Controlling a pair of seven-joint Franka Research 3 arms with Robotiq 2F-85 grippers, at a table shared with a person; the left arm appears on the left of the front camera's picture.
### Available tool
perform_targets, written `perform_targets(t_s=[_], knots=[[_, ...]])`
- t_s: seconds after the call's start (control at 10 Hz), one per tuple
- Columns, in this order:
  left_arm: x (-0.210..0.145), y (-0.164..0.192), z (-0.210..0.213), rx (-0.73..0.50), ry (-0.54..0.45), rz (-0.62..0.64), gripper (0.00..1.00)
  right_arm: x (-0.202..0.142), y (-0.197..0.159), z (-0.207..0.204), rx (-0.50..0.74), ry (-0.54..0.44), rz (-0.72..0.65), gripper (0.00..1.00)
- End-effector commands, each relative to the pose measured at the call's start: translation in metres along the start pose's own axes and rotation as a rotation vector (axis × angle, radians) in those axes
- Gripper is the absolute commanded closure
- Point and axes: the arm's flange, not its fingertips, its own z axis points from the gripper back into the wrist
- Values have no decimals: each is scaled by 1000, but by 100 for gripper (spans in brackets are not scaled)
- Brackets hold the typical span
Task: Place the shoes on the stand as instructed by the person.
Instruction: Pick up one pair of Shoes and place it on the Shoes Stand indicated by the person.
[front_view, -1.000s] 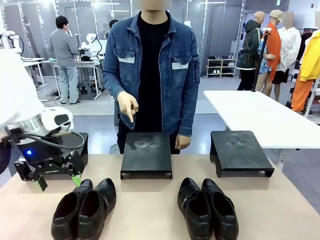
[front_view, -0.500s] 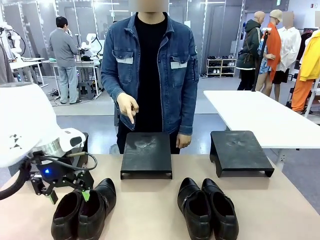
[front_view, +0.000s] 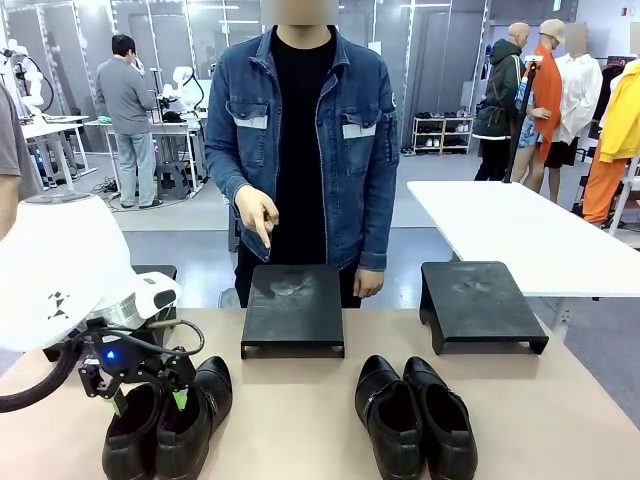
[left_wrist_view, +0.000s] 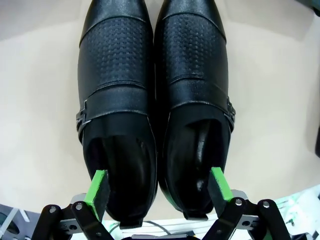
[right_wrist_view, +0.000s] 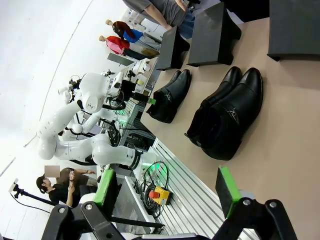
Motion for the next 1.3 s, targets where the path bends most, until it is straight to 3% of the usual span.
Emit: perform_targets(t_s=[0.0, 0.1, 0.2, 0.5, 1.2], knots=[[1, -1, -16, 8, -22, 26, 0, 0, 1, 1, 9, 0, 11, 0], [2, 2, -21, 15, -8, 30, 0, 0, 1, 1, 9, 0, 11, 0], [6, 4, -26, 19, -8, 29, 13, 0, 1, 1, 9, 0, 11, 0], [4, 4, -43, 35, 7, -6, 100, 0, 1, 1, 9, 0, 11, 0], [7, 1, -34, 81, -22, 4, 100, 0, 1, 1, 9, 0, 11, 0]])
